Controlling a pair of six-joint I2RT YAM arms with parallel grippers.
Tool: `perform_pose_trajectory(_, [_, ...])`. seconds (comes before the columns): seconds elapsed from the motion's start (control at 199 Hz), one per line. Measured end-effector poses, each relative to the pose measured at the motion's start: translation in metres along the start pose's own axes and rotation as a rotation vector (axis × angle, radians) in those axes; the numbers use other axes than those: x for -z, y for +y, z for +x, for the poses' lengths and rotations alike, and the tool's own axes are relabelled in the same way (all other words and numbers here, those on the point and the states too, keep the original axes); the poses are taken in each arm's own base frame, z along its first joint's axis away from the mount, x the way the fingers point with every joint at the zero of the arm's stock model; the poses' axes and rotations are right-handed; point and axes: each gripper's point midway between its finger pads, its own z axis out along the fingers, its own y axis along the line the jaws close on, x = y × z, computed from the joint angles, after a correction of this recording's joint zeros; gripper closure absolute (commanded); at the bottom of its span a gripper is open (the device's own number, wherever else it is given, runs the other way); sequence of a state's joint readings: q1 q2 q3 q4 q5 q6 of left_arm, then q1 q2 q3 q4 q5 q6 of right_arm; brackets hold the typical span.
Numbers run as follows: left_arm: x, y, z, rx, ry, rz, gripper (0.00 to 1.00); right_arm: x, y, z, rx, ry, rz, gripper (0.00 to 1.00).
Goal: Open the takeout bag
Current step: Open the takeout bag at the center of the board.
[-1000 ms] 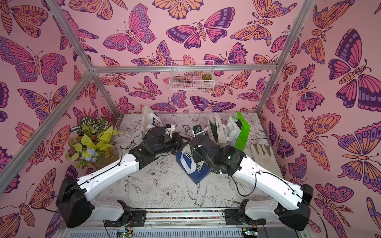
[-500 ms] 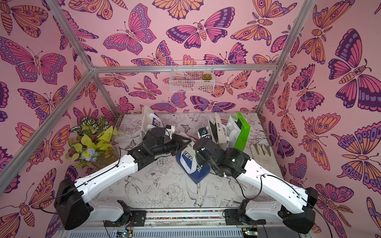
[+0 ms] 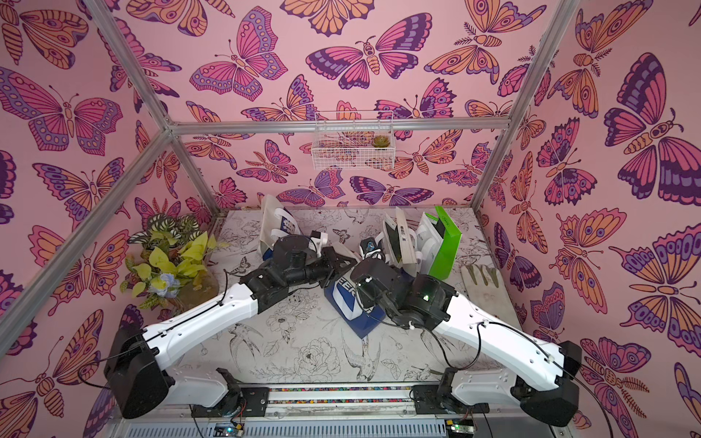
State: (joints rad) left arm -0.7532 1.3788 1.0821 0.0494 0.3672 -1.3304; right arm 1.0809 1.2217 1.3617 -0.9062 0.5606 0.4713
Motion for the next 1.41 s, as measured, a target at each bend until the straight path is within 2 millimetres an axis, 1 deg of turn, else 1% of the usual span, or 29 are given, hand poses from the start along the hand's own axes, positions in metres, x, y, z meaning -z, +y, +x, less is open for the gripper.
perform_pose_trajectory(0.045, [0.0,-0.001,0.0,0.006,0.0,0.002,1.0,0.0,0.005,-0.004,0.024,-0.012,0.009,0.24])
perform_pose_trajectory(0.105, [0.0,-0.001,0.0,0.019,0.002,0.003,1.0,-0.003,0.012,-0.006,0.05,-0.018,0.026,0.23])
perform_pose_trajectory(0.171, [0.0,-0.001,0.0,0.031,0.003,0.004,1.0,-0.01,0.017,-0.006,0.08,-0.019,0.056,0.23])
perform_pose_trajectory(0.311, [0.003,-0.005,0.001,0.047,0.001,0.014,1.0,-0.025,0.018,-0.005,0.117,-0.021,0.133,0.25])
perform_pose_trajectory(0.467, [0.01,-0.011,0.003,0.055,0.001,0.03,1.0,-0.027,0.005,-0.014,0.11,-0.06,0.245,0.32])
perform_pose_trajectory(0.527, [0.012,-0.01,0.003,0.059,0.001,0.03,1.0,-0.025,-0.001,-0.018,0.098,-0.077,0.286,0.36])
perform_pose_trajectory(0.567, [0.013,-0.01,0.003,0.063,0.0,0.033,1.0,-0.023,-0.004,-0.018,0.089,-0.08,0.297,0.41])
perform_pose_trajectory(0.657, [0.013,-0.01,0.004,0.075,0.006,0.048,1.0,-0.022,-0.002,-0.016,0.067,-0.081,0.295,0.48])
perform_pose_trajectory(0.793, [0.025,-0.008,-0.001,0.095,-0.005,0.06,1.0,-0.023,-0.003,-0.012,0.031,-0.079,0.281,0.53])
perform_pose_trajectory(0.888, [0.036,-0.012,-0.004,0.099,-0.012,0.07,1.0,-0.021,-0.009,-0.008,-0.009,-0.08,0.276,0.58])
perform_pose_trajectory(0.968, [0.044,-0.016,-0.005,0.099,-0.016,0.078,1.0,-0.019,-0.021,-0.004,-0.047,-0.078,0.282,0.61])
perform_pose_trajectory(1.084, [0.051,-0.018,-0.004,0.099,-0.016,0.081,1.0,-0.016,-0.032,0.002,-0.08,-0.07,0.285,0.61])
perform_pose_trajectory(1.194, [0.058,-0.017,-0.01,0.104,-0.037,0.08,1.0,-0.011,-0.049,0.009,-0.076,-0.048,0.321,0.6])
perform_pose_trajectory(1.315, [0.063,-0.017,-0.011,0.111,-0.046,0.077,1.0,-0.008,-0.055,0.012,-0.07,-0.037,0.314,0.6])
perform_pose_trajectory(1.36, [0.064,-0.017,-0.011,0.112,-0.047,0.076,1.0,-0.007,-0.054,0.014,-0.065,-0.026,0.291,0.57])
perform_pose_trajectory(1.405, [0.064,-0.016,-0.011,0.115,-0.048,0.073,1.0,-0.005,-0.05,0.016,-0.057,-0.014,0.259,0.5])
